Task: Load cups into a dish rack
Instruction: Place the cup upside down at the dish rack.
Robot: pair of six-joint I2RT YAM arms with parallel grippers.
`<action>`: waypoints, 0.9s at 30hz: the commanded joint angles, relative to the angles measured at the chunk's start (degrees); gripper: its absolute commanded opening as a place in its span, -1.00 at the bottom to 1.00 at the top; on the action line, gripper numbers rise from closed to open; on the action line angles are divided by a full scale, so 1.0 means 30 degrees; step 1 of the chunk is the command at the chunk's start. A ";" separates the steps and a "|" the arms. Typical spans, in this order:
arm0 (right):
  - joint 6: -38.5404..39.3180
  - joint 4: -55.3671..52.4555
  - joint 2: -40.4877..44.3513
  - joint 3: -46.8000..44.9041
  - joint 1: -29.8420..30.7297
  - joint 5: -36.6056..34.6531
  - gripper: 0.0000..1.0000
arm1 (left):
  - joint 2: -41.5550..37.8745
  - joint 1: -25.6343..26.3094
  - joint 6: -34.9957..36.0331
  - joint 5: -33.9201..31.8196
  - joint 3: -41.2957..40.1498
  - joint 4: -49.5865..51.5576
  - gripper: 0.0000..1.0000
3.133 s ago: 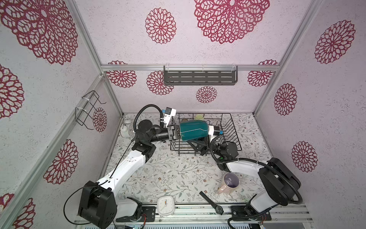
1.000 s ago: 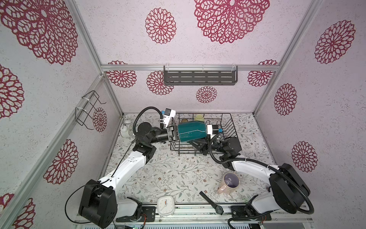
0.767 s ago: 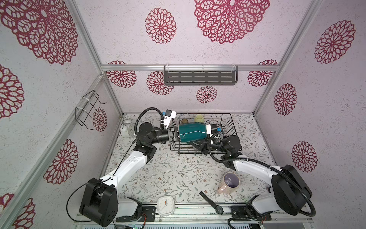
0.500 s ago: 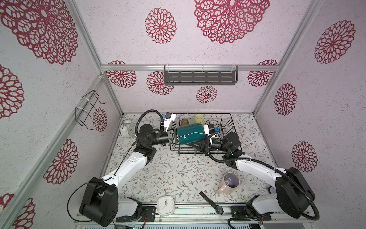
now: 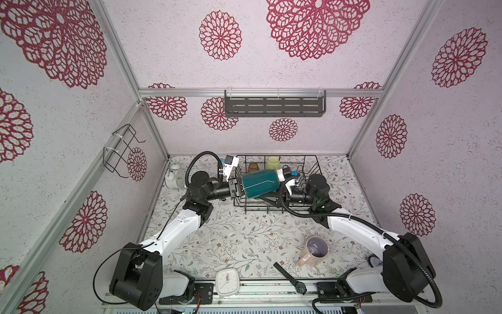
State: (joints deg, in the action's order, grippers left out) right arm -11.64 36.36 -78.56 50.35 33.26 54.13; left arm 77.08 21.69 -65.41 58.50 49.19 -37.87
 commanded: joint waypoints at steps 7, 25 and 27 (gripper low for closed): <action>-0.2131 0.5174 0.0180 -0.0837 -0.0295 0.0087 -0.03 | 0.0754 0.0715 -0.3100 0.1096 -0.0137 -0.3215 -1.00; -0.3435 0.4727 0.0145 -0.0165 -0.0861 0.0699 -0.06 | 0.3454 0.0866 -0.7469 0.1220 -0.0430 -0.8393 -1.00; -0.3372 0.4174 0.0057 0.0043 -0.0861 0.0936 -0.34 | 0.2905 0.0882 -0.6267 0.1271 -0.0350 -0.6450 -1.00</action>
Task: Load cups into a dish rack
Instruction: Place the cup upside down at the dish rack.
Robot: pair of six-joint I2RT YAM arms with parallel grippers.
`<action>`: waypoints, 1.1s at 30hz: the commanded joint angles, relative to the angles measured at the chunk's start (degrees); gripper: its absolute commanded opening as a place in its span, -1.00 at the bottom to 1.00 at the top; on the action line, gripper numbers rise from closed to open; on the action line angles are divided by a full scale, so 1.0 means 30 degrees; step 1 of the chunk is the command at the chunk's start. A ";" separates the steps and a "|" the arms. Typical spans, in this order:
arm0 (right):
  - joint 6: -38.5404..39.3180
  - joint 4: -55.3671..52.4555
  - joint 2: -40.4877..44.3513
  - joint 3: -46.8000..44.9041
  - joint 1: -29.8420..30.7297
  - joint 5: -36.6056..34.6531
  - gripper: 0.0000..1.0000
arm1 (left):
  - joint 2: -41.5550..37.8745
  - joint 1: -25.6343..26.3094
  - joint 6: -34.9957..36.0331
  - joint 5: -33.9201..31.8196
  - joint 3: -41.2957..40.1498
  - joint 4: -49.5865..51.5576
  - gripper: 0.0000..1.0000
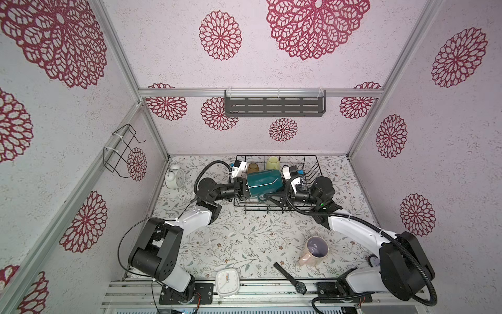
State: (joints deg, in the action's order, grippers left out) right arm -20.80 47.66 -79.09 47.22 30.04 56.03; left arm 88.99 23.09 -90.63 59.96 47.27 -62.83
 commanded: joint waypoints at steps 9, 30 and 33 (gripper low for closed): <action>-0.1072 0.1038 -0.0143 0.1487 0.0218 0.0982 -1.00 | -0.1612 0.0209 0.3580 0.0530 0.0330 0.4565 -0.96; 0.0694 -0.0770 0.0506 0.1008 -0.0357 -0.2749 -1.00 | -0.3127 -0.2078 0.7239 -0.1344 0.0213 0.9724 0.53; 0.2087 -0.2574 0.0582 0.1301 -0.0493 -0.4119 -1.00 | -0.3892 -0.3039 0.8367 -0.2050 -0.0035 1.1540 0.56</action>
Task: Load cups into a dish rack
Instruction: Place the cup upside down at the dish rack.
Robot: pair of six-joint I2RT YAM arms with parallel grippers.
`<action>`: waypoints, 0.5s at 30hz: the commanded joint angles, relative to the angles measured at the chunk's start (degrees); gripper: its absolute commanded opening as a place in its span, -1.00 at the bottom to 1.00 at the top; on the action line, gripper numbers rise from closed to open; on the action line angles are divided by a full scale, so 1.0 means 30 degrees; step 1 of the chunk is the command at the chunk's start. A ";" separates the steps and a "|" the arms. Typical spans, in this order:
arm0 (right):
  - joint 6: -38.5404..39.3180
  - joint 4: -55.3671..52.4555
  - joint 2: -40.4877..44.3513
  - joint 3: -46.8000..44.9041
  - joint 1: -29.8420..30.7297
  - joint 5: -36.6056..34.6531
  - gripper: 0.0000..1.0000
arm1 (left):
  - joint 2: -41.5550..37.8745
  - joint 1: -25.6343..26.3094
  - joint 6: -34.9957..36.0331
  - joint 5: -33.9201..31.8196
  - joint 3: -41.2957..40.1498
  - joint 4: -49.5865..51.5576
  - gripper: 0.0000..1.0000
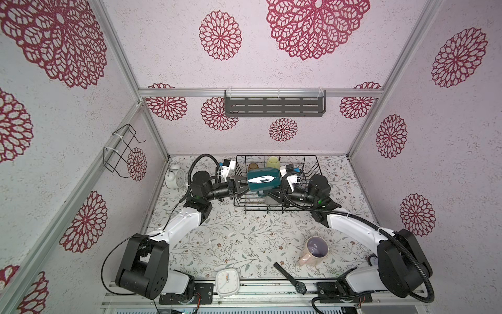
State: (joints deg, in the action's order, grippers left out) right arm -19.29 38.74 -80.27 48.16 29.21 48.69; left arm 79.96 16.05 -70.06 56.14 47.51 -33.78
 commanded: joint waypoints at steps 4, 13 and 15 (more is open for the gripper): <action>0.4266 -0.4181 0.0466 0.2399 -0.0194 -0.3888 -1.00 | -0.2476 -0.2416 0.3742 -0.2376 -0.0249 0.5820 0.61; 0.6798 -1.2437 -0.2320 0.7199 0.0758 -0.8054 -1.00 | -0.6957 -0.3645 1.0976 -1.4165 0.1652 1.8385 0.89; 0.7224 -1.4018 -0.3126 0.8431 0.1074 -0.8946 -1.00 | -0.7462 -0.3674 1.1410 -1.6618 0.1685 1.9553 0.95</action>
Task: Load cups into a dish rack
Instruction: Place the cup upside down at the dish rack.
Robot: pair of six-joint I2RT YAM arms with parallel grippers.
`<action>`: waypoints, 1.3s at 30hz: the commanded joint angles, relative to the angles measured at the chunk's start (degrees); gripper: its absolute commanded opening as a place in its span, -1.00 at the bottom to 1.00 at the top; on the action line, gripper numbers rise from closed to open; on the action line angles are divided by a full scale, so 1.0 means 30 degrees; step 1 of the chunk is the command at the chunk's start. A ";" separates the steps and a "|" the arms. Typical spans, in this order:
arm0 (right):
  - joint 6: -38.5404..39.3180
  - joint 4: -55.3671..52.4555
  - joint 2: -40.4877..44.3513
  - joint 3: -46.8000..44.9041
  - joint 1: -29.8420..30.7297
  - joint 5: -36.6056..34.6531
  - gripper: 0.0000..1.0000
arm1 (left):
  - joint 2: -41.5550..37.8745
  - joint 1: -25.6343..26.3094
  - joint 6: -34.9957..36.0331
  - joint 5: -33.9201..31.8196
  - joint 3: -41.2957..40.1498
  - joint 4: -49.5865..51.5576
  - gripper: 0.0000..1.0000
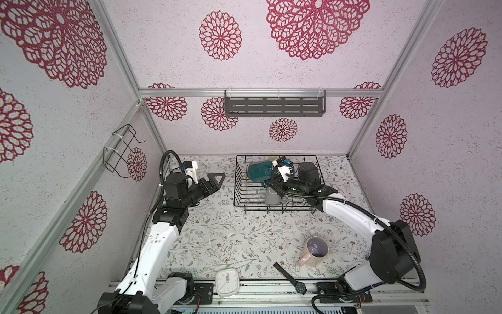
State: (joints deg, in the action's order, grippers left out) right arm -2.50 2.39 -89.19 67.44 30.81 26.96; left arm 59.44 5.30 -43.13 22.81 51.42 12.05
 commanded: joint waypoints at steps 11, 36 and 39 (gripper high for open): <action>0.1485 -0.7948 -0.4587 0.7794 0.2578 -0.7889 -1.00 | -0.1553 -0.0446 0.1973 -0.8922 -0.0771 0.5797 0.95; 0.3291 -1.6656 -1.1761 1.8875 0.3530 -1.1653 -1.00 | -0.1264 -0.1217 0.2266 -0.7968 -0.1572 0.5182 0.95; 0.4462 -1.6653 -1.2037 1.8972 0.3472 -1.1594 -1.00 | -0.1411 -0.1378 0.2226 -0.7994 -0.1723 0.5323 0.95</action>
State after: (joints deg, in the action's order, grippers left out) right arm 6.55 -48.84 -126.56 121.10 41.41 -6.87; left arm 55.94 1.89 -37.23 -1.39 46.96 28.21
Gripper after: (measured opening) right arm 0.172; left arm 0.974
